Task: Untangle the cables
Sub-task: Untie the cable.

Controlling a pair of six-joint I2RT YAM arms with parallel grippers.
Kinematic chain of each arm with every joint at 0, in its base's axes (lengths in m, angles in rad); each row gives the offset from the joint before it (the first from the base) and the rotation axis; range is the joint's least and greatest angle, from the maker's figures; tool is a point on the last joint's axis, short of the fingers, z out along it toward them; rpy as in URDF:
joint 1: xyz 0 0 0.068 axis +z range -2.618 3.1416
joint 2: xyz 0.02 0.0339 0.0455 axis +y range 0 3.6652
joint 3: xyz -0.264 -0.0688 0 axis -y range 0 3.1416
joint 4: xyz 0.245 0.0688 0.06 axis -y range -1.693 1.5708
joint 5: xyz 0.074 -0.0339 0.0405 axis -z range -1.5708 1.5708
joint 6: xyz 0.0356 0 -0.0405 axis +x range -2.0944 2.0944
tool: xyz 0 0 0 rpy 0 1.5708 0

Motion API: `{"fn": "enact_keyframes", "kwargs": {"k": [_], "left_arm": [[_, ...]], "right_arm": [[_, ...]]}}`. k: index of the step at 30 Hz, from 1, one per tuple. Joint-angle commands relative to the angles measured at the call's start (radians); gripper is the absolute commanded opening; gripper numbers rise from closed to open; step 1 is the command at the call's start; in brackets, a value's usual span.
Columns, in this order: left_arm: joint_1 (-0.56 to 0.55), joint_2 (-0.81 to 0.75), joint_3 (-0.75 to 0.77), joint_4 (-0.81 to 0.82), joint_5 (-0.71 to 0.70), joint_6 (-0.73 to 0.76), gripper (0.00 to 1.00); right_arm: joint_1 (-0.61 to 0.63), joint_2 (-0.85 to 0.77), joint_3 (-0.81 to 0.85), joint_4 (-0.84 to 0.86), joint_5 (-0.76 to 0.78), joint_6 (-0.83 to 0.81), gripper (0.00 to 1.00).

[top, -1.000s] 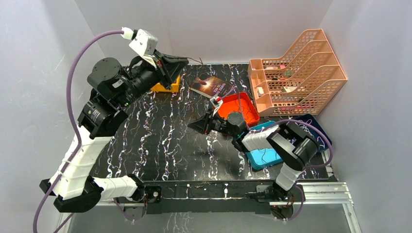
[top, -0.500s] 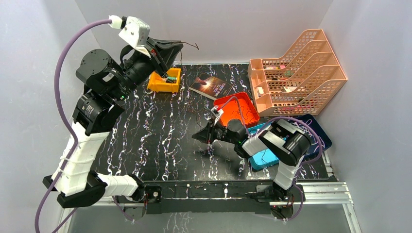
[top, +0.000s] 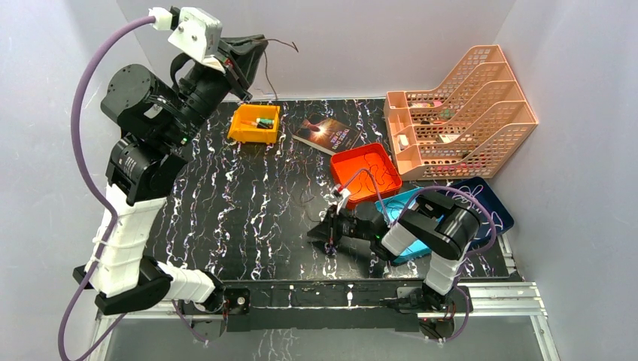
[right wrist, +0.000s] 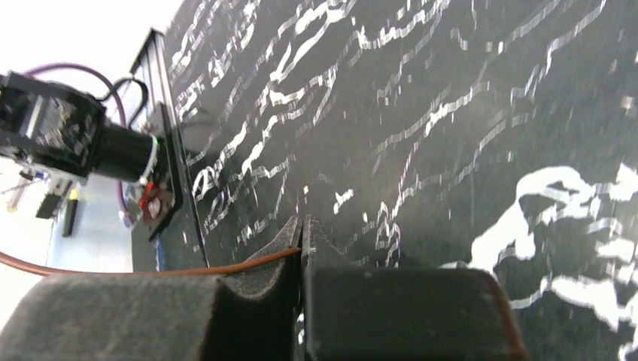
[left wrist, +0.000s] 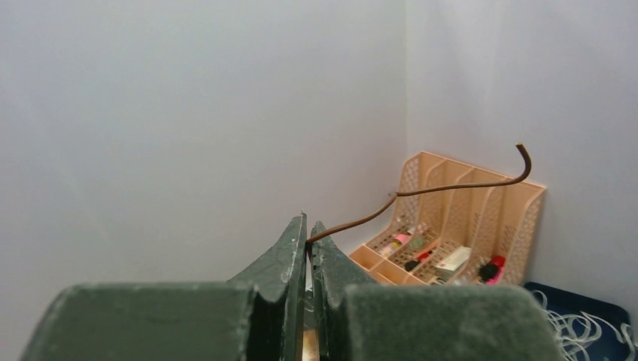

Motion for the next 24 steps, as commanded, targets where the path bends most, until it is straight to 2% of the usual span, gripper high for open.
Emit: {"fn": "enact_keyframes", "kwargs": {"k": [1,9,20,24], "left_arm": [[0.003,0.03,0.059,0.035,-0.1,0.107,0.0],[0.003,0.136,0.134,0.081,-0.252,0.296,0.0],[0.004,0.281,0.275,0.342,-0.41,0.649,0.0],[0.003,0.29,0.278,0.406,-0.415,0.705,0.0]], "right_arm": [[0.038,-0.039,-0.078,0.011,0.053,-0.04,0.08],[0.13,-0.155,-0.131,-0.159,0.18,-0.098,0.07],[0.177,-0.153,-0.181,-0.172,0.261,-0.071,0.04],[0.192,-0.158,-0.19,-0.19,0.297,-0.067,0.03]]}}
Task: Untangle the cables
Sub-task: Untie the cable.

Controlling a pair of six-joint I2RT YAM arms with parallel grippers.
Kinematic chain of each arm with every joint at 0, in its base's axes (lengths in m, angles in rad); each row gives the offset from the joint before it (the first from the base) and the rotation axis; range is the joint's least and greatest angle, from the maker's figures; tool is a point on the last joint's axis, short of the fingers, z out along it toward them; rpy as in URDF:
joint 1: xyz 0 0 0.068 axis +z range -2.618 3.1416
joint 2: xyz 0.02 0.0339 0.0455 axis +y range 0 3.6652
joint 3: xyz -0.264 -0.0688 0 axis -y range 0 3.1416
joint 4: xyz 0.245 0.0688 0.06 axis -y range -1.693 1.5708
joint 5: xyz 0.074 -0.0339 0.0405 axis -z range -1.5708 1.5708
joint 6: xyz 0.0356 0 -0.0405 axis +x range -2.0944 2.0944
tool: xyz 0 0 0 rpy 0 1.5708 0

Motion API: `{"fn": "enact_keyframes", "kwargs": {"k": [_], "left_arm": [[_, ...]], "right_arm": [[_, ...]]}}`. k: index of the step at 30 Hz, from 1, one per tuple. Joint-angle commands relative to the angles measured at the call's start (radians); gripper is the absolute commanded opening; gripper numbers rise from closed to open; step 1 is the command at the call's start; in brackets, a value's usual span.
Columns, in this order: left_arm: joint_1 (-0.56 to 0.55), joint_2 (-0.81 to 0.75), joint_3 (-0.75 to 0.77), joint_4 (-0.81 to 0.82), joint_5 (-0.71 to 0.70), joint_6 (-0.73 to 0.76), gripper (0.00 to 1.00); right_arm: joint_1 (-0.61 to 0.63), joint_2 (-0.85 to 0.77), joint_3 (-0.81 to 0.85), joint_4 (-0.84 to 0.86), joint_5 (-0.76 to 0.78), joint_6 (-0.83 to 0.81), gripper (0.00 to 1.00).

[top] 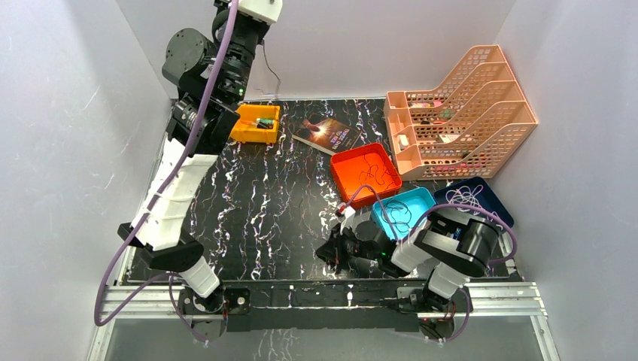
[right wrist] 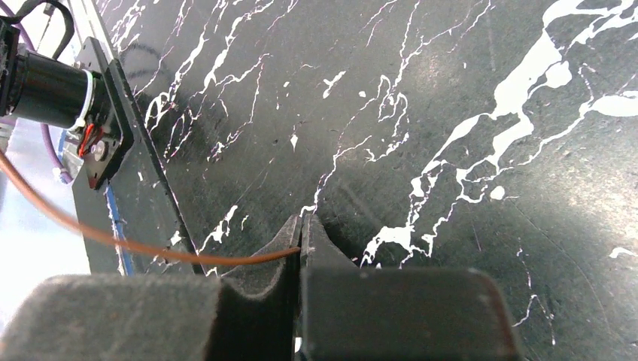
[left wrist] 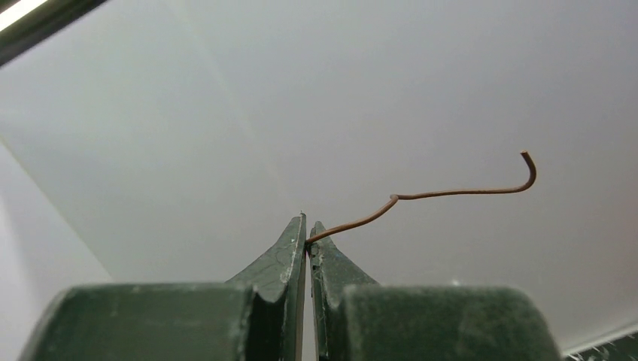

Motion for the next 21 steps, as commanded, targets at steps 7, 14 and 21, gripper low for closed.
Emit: {"fn": "enact_keyframes", "kwargs": {"k": [7,14,21], "left_arm": [[0.004,-0.058,0.001,0.161,-0.024,0.114,0.0],[0.003,-0.157,-0.147,0.101,-0.001,0.024,0.0],[0.003,-0.282,-0.343,0.042,0.037,-0.128,0.0]], "right_arm": [[0.029,-0.063,-0.001,-0.132,0.093,-0.041,0.11],[0.034,-0.288,0.101,-0.404,0.122,-0.138,0.39],[0.034,-0.546,0.233,-0.667,0.161,-0.237,0.64]]}}
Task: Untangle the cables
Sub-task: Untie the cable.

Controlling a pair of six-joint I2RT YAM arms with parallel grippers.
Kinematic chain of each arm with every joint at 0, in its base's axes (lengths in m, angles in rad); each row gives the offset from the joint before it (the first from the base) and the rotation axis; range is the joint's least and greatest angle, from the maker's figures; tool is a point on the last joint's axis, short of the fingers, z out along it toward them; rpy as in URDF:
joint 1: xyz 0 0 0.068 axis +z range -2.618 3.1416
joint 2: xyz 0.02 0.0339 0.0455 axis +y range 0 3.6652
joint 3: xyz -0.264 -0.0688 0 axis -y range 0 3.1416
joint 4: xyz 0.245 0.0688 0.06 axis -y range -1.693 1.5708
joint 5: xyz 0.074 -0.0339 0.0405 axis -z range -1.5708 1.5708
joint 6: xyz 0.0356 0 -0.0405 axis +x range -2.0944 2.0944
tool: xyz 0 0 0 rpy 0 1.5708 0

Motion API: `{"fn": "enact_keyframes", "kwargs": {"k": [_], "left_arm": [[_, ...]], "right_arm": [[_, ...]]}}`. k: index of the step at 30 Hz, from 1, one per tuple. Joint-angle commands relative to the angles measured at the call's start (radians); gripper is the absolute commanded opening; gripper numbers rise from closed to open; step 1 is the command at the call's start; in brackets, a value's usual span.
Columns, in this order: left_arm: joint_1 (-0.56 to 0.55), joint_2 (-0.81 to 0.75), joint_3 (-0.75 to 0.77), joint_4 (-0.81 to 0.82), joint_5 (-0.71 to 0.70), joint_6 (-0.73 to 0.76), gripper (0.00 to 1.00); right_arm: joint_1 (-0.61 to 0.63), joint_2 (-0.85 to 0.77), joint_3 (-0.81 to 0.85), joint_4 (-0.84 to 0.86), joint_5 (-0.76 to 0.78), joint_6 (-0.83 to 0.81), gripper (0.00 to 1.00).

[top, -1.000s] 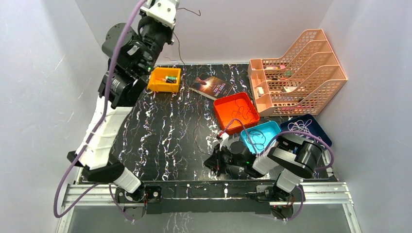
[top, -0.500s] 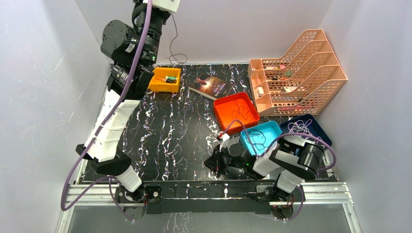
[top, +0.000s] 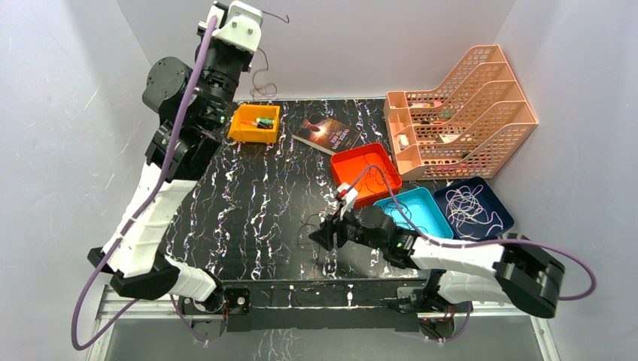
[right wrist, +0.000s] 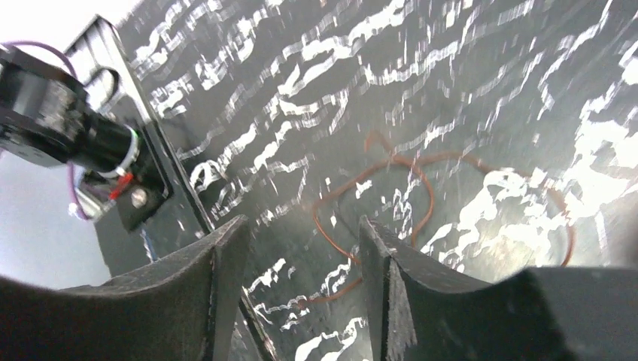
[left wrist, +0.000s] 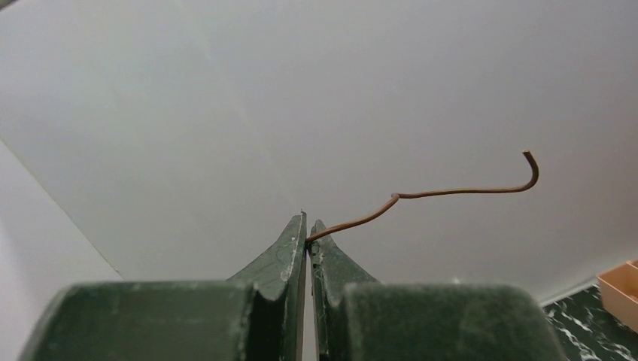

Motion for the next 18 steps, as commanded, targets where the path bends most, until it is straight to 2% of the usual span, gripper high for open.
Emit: {"fn": "enact_keyframes", "kwargs": {"k": [1,6,9,13,18], "left_arm": [[0.003,-0.101,-0.07,-0.039,0.037,-0.133,0.0],[0.003,-0.177,-0.137,-0.105,0.106,-0.266,0.0],[0.003,-0.215,-0.16,-0.147,0.157,-0.349,0.0],[0.003,-0.249,-0.176,-0.199,0.233,-0.421,0.0],[0.003,-0.288,-0.207,-0.233,0.324,-0.462,0.0]], "right_arm": [[0.006,-0.171,0.079,-0.161,0.062,-0.105,0.68],[0.006,-0.318,0.116,-0.141,0.123,-0.215,0.76],[0.006,-0.341,0.136,-0.051,0.141,-0.361,0.76],[0.006,-0.306,0.183,0.052,0.167,-0.477,0.77],[0.006,-0.217,0.294,0.078,0.158,-0.538,0.78]]}}
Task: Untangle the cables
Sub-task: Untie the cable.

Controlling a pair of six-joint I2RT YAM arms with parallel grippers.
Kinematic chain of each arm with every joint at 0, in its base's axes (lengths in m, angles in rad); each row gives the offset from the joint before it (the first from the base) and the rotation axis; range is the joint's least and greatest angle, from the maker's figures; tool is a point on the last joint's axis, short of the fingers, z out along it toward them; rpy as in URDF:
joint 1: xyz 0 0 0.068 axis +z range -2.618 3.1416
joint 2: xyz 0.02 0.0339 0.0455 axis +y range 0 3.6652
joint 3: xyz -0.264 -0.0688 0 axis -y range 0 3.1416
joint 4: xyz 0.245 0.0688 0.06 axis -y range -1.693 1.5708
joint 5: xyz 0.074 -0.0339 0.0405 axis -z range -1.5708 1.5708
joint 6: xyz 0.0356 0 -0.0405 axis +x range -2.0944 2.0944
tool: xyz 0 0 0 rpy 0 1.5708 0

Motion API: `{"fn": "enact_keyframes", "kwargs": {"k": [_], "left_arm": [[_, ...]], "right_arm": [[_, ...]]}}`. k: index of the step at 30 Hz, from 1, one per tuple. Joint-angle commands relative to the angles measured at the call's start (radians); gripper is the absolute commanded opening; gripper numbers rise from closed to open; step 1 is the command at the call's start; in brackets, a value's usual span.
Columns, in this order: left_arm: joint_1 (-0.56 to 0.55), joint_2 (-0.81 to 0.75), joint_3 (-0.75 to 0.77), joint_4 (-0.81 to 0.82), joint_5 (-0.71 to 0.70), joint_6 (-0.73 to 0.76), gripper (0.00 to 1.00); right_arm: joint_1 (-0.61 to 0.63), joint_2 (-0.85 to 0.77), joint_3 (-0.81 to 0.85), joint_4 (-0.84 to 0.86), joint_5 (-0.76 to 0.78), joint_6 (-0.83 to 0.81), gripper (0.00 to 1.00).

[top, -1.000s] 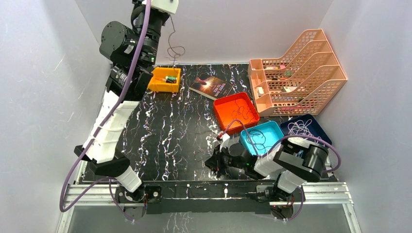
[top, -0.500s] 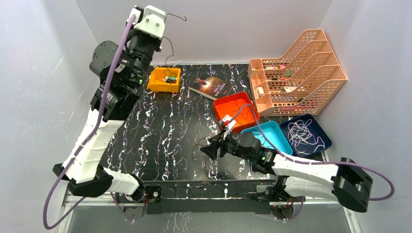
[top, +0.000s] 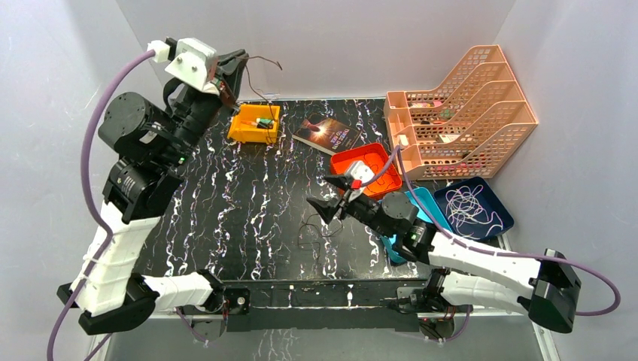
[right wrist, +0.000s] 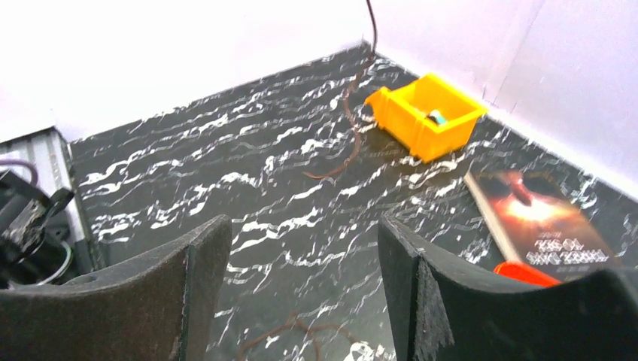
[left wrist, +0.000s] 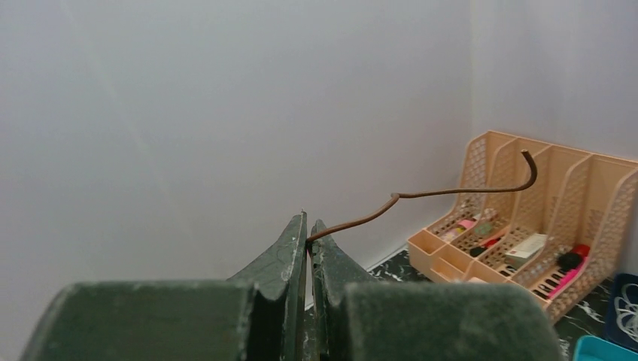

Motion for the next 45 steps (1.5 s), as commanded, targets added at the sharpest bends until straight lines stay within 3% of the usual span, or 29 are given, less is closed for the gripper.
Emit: {"fn": "enact_keyframes", "kwargs": {"k": [1,14,19,21,27,31,35,45], "left_arm": [[0.003,-0.044,-0.027,-0.034,0.122,-0.081,0.0],[0.003,-0.081,-0.053,-0.05,0.28,-0.2,0.0],[0.003,-0.088,-0.046,-0.046,0.317,-0.226,0.0],[0.003,-0.09,-0.047,-0.047,0.325,-0.234,0.0],[0.002,-0.103,-0.06,-0.049,0.325,-0.243,0.0],[0.003,-0.117,-0.091,-0.05,0.274,-0.24,0.0],[0.003,-0.127,-0.143,-0.055,0.225,-0.243,0.0],[0.002,-0.11,-0.355,-0.018,0.223,-0.341,0.0]], "right_arm": [[0.005,0.058,0.118,0.143,0.012,-0.111,0.78],[0.005,0.205,0.165,0.468,-0.177,-0.303,0.78],[0.005,0.262,0.174,0.487,-0.227,-0.318,0.73],[0.005,0.277,0.179,0.481,-0.22,-0.315,0.66],[0.005,0.257,0.168,0.483,-0.155,-0.297,0.27],[0.004,0.194,0.164,0.385,-0.139,-0.257,0.1],[0.004,0.112,0.189,0.188,-0.101,-0.175,0.0],[0.005,-0.069,0.35,-0.408,0.195,0.087,0.0]]}}
